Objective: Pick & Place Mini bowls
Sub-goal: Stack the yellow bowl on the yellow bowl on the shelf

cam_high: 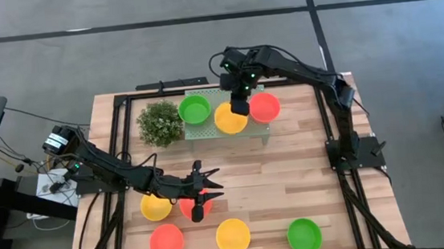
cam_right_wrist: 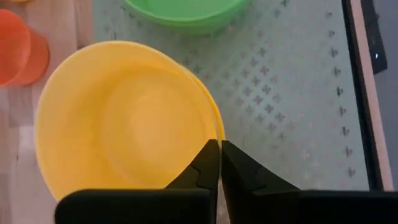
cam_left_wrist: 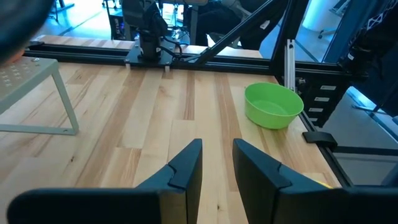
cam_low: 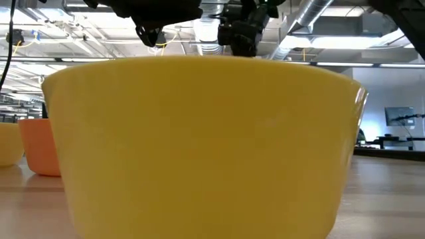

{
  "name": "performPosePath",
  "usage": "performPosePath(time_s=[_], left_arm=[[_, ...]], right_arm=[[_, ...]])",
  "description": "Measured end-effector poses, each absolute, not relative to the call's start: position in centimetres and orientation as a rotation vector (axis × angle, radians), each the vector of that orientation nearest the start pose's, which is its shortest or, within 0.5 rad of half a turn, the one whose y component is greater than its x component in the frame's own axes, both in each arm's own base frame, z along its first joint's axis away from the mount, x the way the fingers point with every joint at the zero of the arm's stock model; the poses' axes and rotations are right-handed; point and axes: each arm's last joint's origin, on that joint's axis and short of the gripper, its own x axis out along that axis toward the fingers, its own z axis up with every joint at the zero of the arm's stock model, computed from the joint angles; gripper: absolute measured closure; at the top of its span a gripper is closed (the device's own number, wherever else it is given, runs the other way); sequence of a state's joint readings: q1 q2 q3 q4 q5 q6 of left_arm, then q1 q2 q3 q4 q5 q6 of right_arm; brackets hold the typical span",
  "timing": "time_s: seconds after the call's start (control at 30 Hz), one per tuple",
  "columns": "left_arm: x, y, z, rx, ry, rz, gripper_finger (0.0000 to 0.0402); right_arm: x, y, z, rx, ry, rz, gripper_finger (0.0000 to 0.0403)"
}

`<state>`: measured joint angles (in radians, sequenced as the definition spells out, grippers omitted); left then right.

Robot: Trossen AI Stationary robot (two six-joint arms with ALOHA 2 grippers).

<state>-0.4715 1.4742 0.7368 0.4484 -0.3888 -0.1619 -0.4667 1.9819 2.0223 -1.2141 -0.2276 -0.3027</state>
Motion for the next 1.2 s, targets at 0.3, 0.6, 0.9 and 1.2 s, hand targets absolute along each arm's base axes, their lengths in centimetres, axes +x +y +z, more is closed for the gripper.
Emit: performPosePath(time_s=[0.3,0.6,0.9,1.2], left_arm=[[27.8,-12.9,21.8,-0.038,0.274,-0.059,0.0311],[27.9,-12.9,21.8,-0.038,0.274,-0.058,0.0311],[27.8,-13.0,21.8,-0.041,0.274,-0.059,0.0311],[27.9,-12.6,21.9,-0.027,0.256,0.042,0.0315]], right_arm=[[37.0,-17.6,32.5,0.094,1.107,-0.035,0.0362],[36.3,-16.9,35.0,0.087,1.115,-0.036,0.0338],[32.3,-14.5,41.2,0.117,1.1,-0.066,0.0338],[29.4,-10.7,39.5,0.148,1.093,-0.033,0.0357]])
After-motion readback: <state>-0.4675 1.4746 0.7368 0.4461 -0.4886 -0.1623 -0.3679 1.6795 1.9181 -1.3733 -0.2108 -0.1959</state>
